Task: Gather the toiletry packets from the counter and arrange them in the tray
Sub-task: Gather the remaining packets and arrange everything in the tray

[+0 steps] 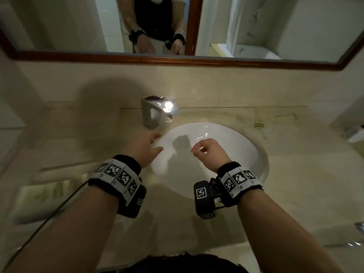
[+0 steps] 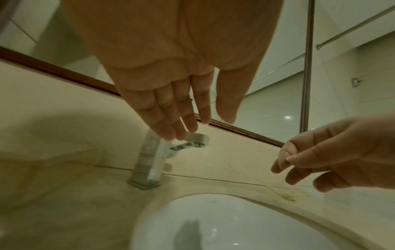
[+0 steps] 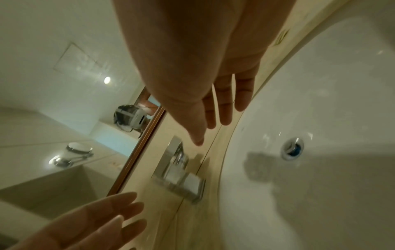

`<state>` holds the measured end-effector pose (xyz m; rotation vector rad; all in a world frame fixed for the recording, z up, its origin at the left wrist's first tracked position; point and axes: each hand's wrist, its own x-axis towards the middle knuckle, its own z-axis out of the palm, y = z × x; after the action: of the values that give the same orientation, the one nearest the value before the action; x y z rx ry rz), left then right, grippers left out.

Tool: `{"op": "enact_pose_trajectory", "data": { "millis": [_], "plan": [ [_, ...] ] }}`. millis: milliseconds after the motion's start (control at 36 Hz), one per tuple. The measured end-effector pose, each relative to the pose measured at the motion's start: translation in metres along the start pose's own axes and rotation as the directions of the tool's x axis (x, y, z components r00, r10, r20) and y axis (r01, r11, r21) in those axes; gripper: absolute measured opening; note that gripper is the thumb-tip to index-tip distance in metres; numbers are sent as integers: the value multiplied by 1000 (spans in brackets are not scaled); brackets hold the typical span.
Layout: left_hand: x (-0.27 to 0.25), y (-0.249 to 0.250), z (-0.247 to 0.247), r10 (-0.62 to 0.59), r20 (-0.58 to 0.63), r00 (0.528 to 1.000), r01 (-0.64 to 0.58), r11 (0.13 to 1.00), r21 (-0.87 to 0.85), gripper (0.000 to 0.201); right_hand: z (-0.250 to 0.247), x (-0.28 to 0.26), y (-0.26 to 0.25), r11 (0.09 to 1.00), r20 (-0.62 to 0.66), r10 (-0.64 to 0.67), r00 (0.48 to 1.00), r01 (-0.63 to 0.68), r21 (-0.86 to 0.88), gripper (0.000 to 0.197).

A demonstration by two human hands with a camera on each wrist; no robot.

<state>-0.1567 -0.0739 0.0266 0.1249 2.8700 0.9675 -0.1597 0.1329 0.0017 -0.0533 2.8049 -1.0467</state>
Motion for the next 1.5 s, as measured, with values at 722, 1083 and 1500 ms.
{"op": "enact_pose_trajectory", "data": {
  "millis": [722, 1083, 1500],
  "plan": [
    [153, 179, 172, -16, 248, 969, -5, 996, 87, 43, -177, 152, 233, 766, -80, 642, 762, -634, 104, 65],
    [216, 201, 191, -40, 194, 980, 17, 993, 118, 41, -172, 208, 246, 815, -72, 541, 838, -544, -200, 58],
    [184, 189, 204, -219, 65, 974, 224, 971, -85, 41, -188, 155, 240, 970, -2, 241, 970, -241, -31, 30]
  ]
}}
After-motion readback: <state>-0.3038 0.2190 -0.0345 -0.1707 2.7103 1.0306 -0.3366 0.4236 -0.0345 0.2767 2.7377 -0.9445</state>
